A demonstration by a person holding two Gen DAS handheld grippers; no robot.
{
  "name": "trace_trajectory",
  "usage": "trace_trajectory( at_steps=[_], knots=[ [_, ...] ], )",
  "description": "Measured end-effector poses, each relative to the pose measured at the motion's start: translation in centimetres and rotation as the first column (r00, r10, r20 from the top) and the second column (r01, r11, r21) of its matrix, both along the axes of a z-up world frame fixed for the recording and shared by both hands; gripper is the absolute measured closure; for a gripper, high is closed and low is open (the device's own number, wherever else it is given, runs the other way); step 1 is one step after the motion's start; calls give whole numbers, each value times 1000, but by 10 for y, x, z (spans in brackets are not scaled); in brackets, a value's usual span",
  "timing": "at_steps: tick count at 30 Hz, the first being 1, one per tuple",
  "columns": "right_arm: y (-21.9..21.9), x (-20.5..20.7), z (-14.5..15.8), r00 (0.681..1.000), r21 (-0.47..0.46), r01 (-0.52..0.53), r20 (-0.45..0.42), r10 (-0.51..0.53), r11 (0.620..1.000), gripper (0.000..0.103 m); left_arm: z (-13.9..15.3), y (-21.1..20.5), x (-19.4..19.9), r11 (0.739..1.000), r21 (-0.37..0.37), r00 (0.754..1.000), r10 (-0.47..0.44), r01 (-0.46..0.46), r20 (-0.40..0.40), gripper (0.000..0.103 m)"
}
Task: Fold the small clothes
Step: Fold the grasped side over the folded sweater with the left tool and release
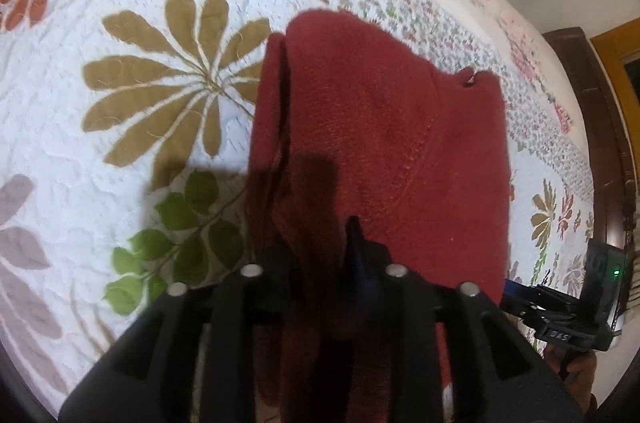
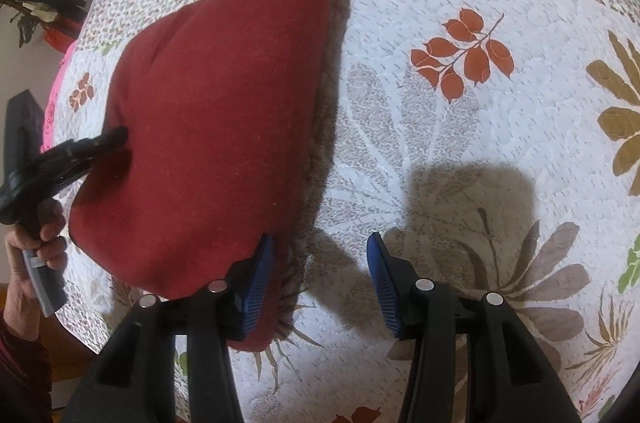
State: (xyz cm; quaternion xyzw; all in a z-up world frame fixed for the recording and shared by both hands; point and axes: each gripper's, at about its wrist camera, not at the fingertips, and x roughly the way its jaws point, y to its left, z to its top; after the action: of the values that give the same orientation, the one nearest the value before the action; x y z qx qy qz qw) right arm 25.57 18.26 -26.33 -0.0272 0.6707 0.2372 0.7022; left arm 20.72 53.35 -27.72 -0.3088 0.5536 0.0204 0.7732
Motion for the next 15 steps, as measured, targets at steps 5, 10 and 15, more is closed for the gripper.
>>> trace_trajectory(
  at_steps=[5, 10, 15],
  knots=[
    [1, -6, 13, 1000, 25, -9, 26, 8, 1000, 46, 38, -7, -29, 999, 43, 999, -29, 27, 35, 27],
    [20, -19, 20, 998, 10, -45, 39, 45, 999, 38, 29, -30, -48, 997, 22, 997, -80, 80, -12, 25],
    [28, -28, 16, 998, -9, -54, 20, 55, 998, 38, 8, -43, -49, 996, 10, 994, -86, 87, -73, 75]
  ],
)
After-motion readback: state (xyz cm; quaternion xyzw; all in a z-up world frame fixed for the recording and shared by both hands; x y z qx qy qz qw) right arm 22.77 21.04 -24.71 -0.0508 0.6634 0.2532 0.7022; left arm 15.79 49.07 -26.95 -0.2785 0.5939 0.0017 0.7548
